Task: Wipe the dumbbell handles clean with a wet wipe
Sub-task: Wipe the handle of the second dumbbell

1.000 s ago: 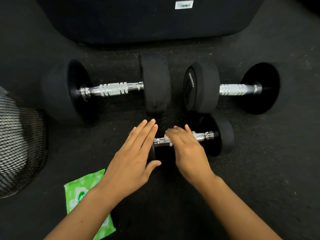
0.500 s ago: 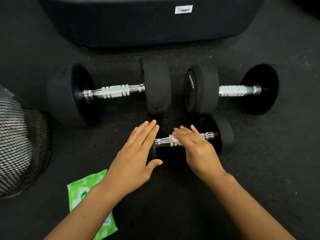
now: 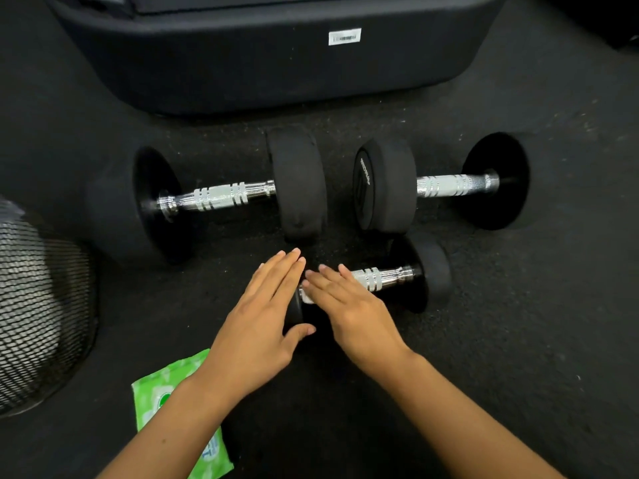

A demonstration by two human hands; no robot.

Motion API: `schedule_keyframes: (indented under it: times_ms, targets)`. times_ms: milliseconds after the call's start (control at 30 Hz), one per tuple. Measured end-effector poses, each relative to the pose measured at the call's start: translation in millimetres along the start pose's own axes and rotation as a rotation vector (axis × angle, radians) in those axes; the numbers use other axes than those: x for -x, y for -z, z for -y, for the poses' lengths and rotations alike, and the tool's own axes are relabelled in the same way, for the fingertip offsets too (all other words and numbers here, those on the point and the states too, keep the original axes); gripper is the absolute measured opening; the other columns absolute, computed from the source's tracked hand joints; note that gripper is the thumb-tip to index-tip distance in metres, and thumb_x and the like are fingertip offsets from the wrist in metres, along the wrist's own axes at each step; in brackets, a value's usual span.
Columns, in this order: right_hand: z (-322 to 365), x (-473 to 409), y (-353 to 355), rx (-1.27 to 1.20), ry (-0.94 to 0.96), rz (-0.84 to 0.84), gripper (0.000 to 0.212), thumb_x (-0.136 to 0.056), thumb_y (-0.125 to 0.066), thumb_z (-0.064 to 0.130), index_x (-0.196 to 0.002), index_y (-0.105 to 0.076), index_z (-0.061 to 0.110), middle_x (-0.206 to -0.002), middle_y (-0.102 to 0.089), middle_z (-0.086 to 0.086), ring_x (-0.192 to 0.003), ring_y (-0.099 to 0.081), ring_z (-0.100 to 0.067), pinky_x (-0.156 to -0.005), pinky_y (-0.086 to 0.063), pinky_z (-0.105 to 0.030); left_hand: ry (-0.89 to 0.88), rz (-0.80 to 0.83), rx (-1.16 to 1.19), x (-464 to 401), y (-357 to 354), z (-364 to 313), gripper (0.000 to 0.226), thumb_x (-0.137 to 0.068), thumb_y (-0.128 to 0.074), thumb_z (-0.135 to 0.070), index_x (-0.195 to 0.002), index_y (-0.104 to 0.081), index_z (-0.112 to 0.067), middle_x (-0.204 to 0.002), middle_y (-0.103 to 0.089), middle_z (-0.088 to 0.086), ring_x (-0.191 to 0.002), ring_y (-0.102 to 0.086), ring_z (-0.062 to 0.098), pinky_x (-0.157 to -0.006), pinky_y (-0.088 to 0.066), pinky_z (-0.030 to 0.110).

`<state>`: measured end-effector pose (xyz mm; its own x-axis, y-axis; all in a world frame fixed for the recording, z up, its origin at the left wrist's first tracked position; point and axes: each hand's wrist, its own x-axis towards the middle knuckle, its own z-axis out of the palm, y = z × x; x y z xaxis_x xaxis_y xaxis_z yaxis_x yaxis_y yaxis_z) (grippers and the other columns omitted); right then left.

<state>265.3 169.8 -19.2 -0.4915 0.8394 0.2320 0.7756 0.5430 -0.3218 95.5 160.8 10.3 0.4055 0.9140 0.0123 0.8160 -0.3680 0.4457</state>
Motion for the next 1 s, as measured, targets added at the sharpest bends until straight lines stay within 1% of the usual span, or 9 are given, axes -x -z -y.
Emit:
schedule_keyframes:
  times_ms: [100,200,333,500,633,733,833,900,1000]
  targets:
    - [-9,-3,5,0.02,0.002,-0.015,0.043,-0.081,-0.037,0.012,-0.113,-0.065,0.004,-0.118,-0.064,-0.011,-0.114,-0.057,-0.026,-0.104,-0.033,-0.042,-0.011,-0.021,-0.001,-1,0,2,0.09,-0.077,-0.072,-0.034,-0.146,-0.018,-0.017,-0.154,-0.016,-0.007,-0.142,-0.006,0.006,-0.115,-0.004,0.026]
    - [3,-16,-1,0.01,-0.079,0.028,0.046,-0.08,-0.036,0.019,-0.112,-0.065,0.002,-0.114,-0.065,-0.014,-0.11,-0.06,-0.028,-0.106,-0.029,-0.037,-0.001,-0.018,0.006,-1,-1,2,0.091,-0.074,-0.076,-0.031,-0.146,-0.022,-0.014,-0.153,-0.02,-0.004,-0.142,-0.01,0.008,-0.115,-0.006,0.026]
    - [-15,3,8,0.032,0.025,0.039,0.05,-0.077,-0.032,0.007,-0.118,-0.061,0.003,-0.122,-0.062,-0.011,-0.116,-0.056,-0.026,-0.105,-0.031,-0.041,-0.006,-0.001,0.004,1,0,1,0.091,-0.076,-0.073,-0.035,-0.146,-0.019,-0.017,-0.154,-0.017,-0.006,-0.142,-0.006,0.005,-0.114,-0.003,0.025]
    - [-20,-12,15,-0.026,-0.213,0.003,0.05,-0.075,-0.028,0.006,-0.109,-0.065,0.004,-0.105,-0.069,-0.011,-0.101,-0.064,-0.027,-0.099,-0.031,-0.043,0.002,-0.006,-0.008,1,-1,2,0.089,-0.079,-0.069,-0.037,-0.147,-0.014,-0.018,-0.155,-0.013,-0.007,-0.142,-0.002,0.005,-0.115,0.0,0.024]
    - [-23,12,15,-0.033,-0.059,0.038,0.047,-0.076,-0.042,-0.006,-0.118,-0.061,0.003,-0.122,-0.062,-0.012,-0.116,-0.056,-0.027,-0.103,-0.03,-0.045,0.016,-0.005,0.029,2,0,-1,0.089,-0.08,-0.068,-0.037,-0.147,-0.013,-0.021,-0.155,-0.009,-0.01,-0.142,0.001,0.003,-0.116,-0.001,0.023]
    - [-38,13,32,-0.037,-0.025,-0.018,0.037,-0.081,-0.046,0.002,-0.112,-0.065,0.006,-0.115,-0.066,-0.008,-0.11,-0.06,-0.025,-0.103,-0.036,-0.038,0.057,-0.023,0.108,-2,8,-11,0.082,-0.08,-0.063,-0.046,-0.145,-0.016,-0.026,-0.149,-0.009,-0.02,-0.139,0.001,-0.002,-0.116,-0.004,0.025]
    - [-30,10,52,-0.137,-0.087,-0.209,0.025,-0.086,-0.05,0.015,-0.1,-0.071,0.008,-0.099,-0.069,-0.003,-0.096,-0.059,-0.021,-0.088,-0.046,-0.028,0.095,-0.134,0.263,-13,24,-33,0.074,-0.07,-0.055,-0.059,-0.137,-0.04,-0.031,-0.133,-0.032,-0.027,-0.131,-0.024,-0.005,-0.11,-0.014,0.012]
    - [-21,12,63,-0.158,-0.122,-0.325,0.02,-0.086,-0.056,0.017,-0.094,-0.072,0.009,-0.092,-0.067,-0.001,-0.088,-0.054,-0.016,-0.075,-0.046,-0.025,0.054,-0.195,0.361,-22,29,-49,0.06,-0.071,-0.065,-0.049,-0.127,-0.054,-0.03,-0.124,-0.046,-0.026,-0.12,-0.038,-0.009,-0.104,-0.025,0.008]
    - [-14,13,71,-0.256,-0.203,-0.459,0.012,-0.083,-0.062,0.016,-0.087,-0.072,0.009,-0.086,-0.063,0.001,-0.081,-0.055,-0.009,-0.073,-0.046,-0.018,-0.03,-0.229,0.398,-36,20,-62,0.037,-0.076,-0.074,-0.026,-0.112,-0.067,-0.022,-0.114,-0.063,-0.013,-0.108,-0.053,-0.003,-0.096,-0.039,0.014]
